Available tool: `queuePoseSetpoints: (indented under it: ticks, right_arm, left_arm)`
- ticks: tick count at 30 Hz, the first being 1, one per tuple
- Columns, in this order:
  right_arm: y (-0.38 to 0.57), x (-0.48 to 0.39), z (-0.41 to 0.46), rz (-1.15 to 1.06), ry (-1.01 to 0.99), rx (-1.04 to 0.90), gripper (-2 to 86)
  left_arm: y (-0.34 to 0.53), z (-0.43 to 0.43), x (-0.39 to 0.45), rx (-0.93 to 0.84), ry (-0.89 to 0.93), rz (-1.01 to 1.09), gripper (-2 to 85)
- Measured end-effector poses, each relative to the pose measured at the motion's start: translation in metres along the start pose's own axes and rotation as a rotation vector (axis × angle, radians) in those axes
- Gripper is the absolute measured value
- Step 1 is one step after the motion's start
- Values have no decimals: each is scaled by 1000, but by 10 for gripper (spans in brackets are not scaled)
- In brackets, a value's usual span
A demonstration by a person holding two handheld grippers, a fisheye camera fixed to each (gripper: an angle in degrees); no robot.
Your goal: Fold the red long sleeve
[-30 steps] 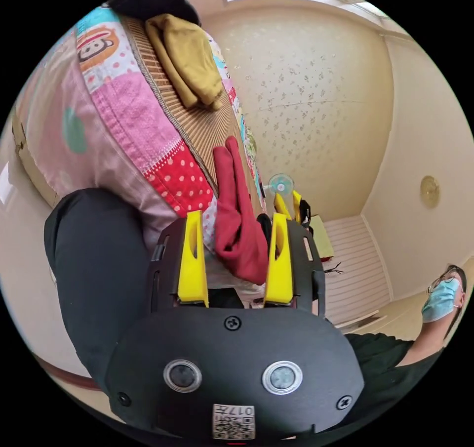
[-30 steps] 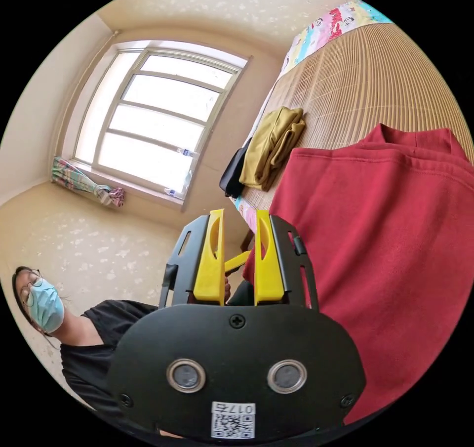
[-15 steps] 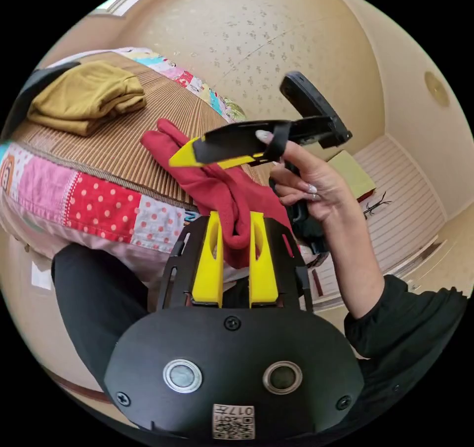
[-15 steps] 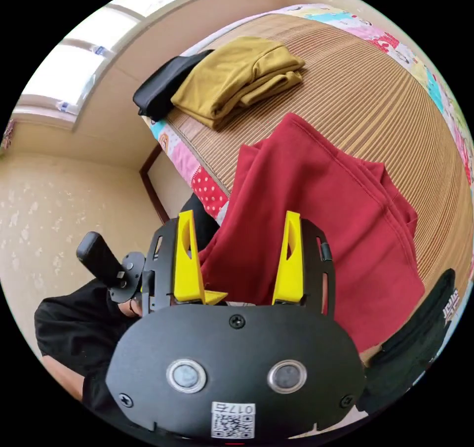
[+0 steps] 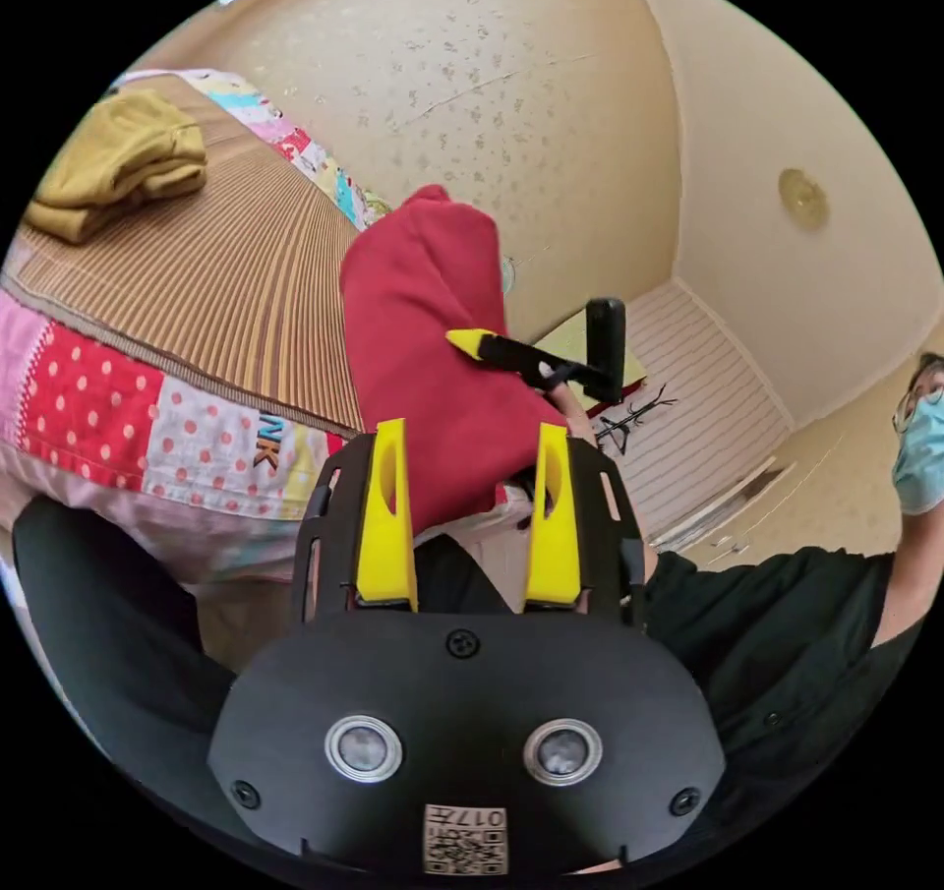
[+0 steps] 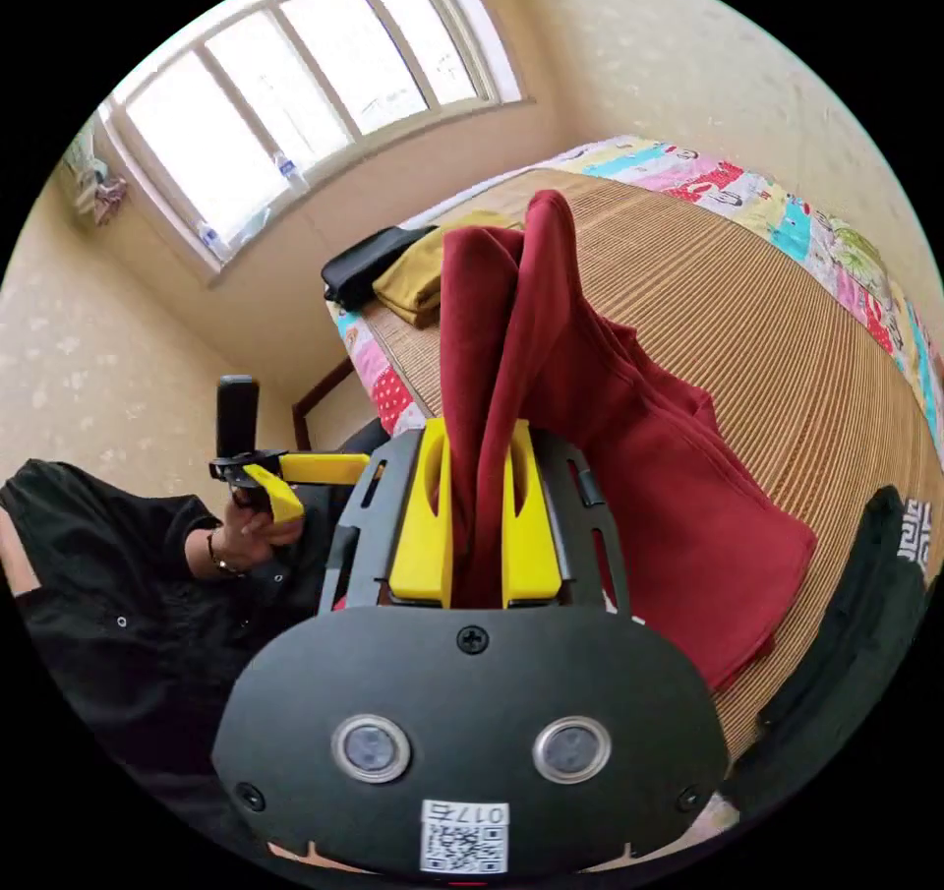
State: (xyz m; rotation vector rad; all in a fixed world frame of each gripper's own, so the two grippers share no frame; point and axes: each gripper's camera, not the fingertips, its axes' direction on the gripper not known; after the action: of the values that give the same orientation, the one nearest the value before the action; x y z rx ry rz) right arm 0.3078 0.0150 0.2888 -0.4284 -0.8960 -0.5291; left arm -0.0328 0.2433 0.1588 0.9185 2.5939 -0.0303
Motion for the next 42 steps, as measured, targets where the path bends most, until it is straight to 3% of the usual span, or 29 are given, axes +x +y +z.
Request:
queuePoseSetpoints:
  ticks: [4,10,15,17,20,24,28,33,38,42]
  right_arm:
    - [120,100,-99,135,-141,261,80]
    - [258,189,-148,458,5,239,109]
    - [373,166,-197,649,-139,553,136]
    - [428,137,-204,750,-190,638,155]
    - [477,107,-196,859,-326,665,183]
    - [492,83,-192,905,-508,691,234]
    - [461,88,-186,887,-646,642,293]
    - [418,109,-189,711,-906,737,262]
    - [360,79,-270,536,-555,655,218]
    - [317,72,-356,356,-449,689,195]
  left_arm:
    - [-9,31,-31,-105,57,-61,214]
    - [-18,103,-55,-279,45,-95,221]
    - [-16,153,-80,-398,137,-167,213]
    - [-11,174,-88,-467,173,-192,160]
    - [-5,172,-92,-431,168,-210,103]
    - [5,172,-75,-431,216,-219,82]
    - [32,189,-21,-542,247,-128,79]
    - [65,193,49,-728,196,134,80]
    - [67,152,72,-660,184,268,52]
    - [65,130,59,-589,139,225,59]
